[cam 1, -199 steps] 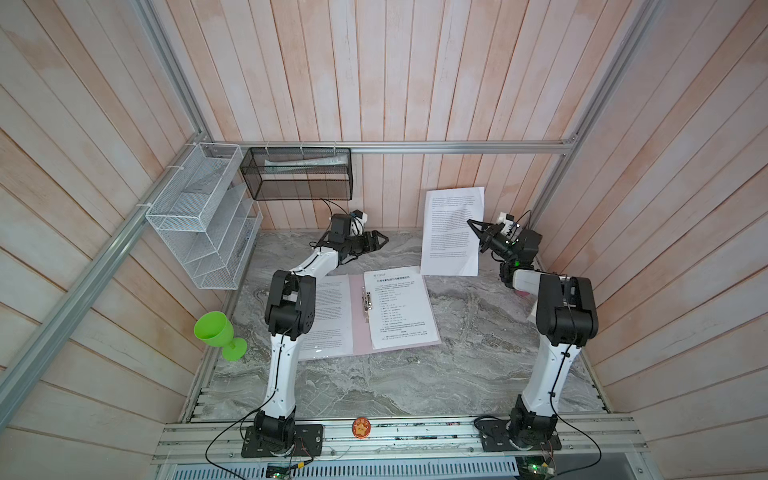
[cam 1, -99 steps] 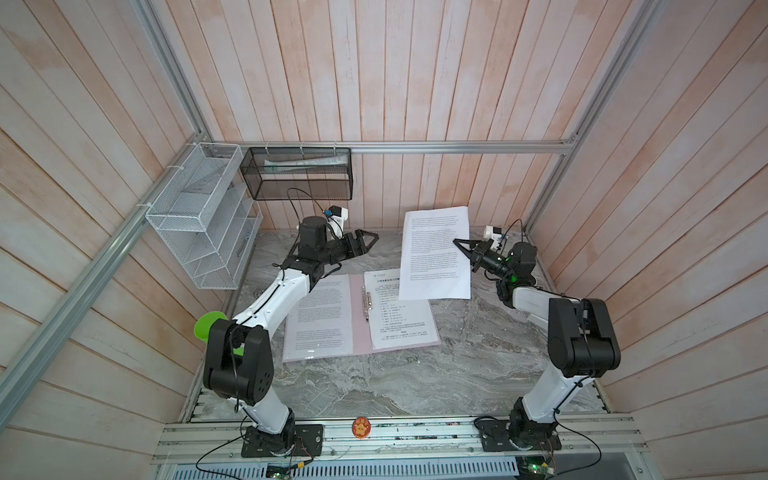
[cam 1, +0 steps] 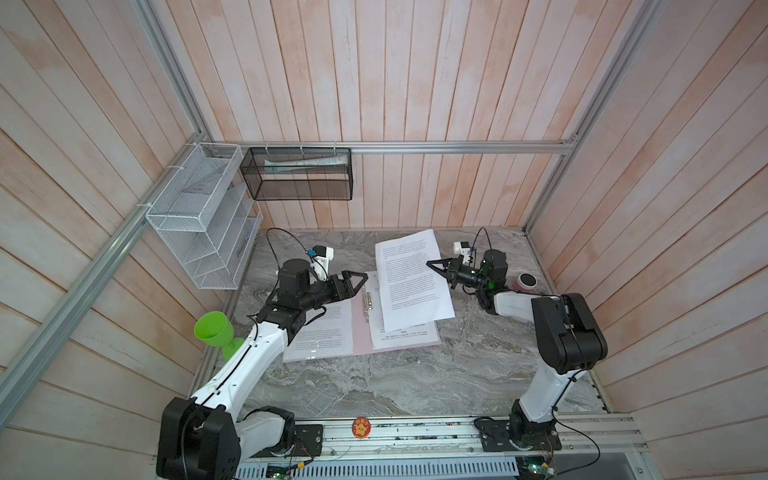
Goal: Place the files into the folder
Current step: 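Lower the held sheet onto the folder's clip side with the right gripper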
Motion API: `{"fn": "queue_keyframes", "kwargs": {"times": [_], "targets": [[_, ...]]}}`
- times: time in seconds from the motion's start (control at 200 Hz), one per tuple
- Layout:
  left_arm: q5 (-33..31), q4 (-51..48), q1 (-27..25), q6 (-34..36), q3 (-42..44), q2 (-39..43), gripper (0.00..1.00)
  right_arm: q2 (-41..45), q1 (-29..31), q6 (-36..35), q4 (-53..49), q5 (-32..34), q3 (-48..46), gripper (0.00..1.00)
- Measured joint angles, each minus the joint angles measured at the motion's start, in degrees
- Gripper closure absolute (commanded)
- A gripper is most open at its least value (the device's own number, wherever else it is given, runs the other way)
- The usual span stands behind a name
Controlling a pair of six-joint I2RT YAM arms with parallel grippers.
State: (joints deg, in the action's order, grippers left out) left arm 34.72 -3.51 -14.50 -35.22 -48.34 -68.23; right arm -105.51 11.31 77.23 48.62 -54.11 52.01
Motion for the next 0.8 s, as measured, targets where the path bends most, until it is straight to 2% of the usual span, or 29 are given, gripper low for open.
{"fn": "queue_keyframes", "kwargs": {"times": [0.395,0.8], "targets": [[0.0,0.3,0.0,-0.5,2.7,-0.3,0.06,-6.4,1.2,-3.8,-2.6,-0.4,0.0,1.0],[0.3,1.8,0.1,-1.5,4.4,-1.1,0.06,-10.4,3.4,-4.0,-2.6,0.6,0.0,1.0]]}}
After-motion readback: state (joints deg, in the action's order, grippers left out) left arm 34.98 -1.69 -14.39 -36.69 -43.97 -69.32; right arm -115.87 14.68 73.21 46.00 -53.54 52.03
